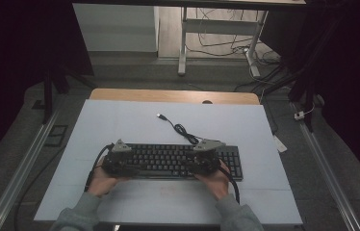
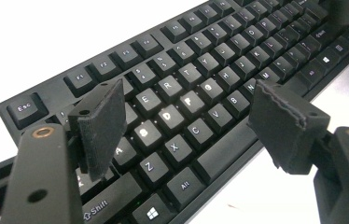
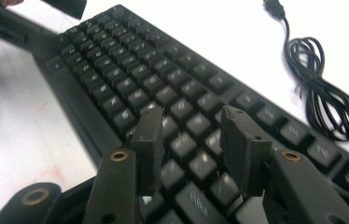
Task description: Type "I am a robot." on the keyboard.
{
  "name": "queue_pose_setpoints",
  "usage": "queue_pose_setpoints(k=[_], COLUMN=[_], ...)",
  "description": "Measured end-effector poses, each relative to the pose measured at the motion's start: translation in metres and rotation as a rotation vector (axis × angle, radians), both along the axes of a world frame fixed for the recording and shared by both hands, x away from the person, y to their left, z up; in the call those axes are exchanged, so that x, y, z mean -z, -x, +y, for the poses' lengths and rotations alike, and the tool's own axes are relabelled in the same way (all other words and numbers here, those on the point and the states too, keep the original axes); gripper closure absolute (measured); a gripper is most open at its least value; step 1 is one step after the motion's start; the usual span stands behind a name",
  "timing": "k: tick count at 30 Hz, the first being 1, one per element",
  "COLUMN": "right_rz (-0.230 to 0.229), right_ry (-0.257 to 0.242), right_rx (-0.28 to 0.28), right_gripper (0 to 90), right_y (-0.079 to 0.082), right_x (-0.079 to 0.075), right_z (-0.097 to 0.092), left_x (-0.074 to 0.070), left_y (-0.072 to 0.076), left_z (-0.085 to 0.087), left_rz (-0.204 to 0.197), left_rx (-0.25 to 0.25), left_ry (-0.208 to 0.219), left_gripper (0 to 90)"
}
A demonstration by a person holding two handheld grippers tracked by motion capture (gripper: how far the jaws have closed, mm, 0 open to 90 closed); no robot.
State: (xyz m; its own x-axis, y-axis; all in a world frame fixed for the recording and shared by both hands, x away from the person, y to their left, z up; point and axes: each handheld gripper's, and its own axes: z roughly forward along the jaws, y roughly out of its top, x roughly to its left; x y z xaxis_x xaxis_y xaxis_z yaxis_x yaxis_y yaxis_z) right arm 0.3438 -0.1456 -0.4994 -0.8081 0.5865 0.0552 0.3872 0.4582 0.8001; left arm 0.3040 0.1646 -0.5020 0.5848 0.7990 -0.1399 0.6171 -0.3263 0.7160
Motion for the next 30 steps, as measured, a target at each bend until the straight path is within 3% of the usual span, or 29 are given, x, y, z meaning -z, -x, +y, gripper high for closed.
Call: queue_pose_setpoints(k=[4,7,14,20,25,30], right_rz=[-0.009,-0.009,-0.015,-0.018,-0.019,-0.017], right_ry=[-0.006,-0.028,-0.03,-0.014,-0.015,-0.003], right_rx=[0.004,-0.008,-0.029,-0.027,-0.028,-0.025], right_gripper=[57.0,56.1,54.9,54.7,54.6,54.5], right_y=[0.006,0.01,0.014,0.016,0.016,0.017], right_x=[0.001,0.003,0.006,0.007,0.008,0.008], right_z=[-0.012,-0.017,-0.019,-0.021,-0.021,-0.021], left_x=[0.001,0.001,-0.003,-0.005,-0.003,-0.003], left_y=[-0.001,-0.001,-0.001,0.0,0.0,0.003], left_z=[0.001,0.002,0.007,0.006,0.002,-0.003], left_rz=[-0.001,0.007,-0.003,-0.021,-0.036,-0.064], left_rx=[-0.006,-0.01,-0.025,-0.024,-0.014,0.017], left_ry=[-0.001,0.022,0.085,0.081,0.036,0.019], left_gripper=[27.1,26.7,24.9,28.7,36.8,55.5])
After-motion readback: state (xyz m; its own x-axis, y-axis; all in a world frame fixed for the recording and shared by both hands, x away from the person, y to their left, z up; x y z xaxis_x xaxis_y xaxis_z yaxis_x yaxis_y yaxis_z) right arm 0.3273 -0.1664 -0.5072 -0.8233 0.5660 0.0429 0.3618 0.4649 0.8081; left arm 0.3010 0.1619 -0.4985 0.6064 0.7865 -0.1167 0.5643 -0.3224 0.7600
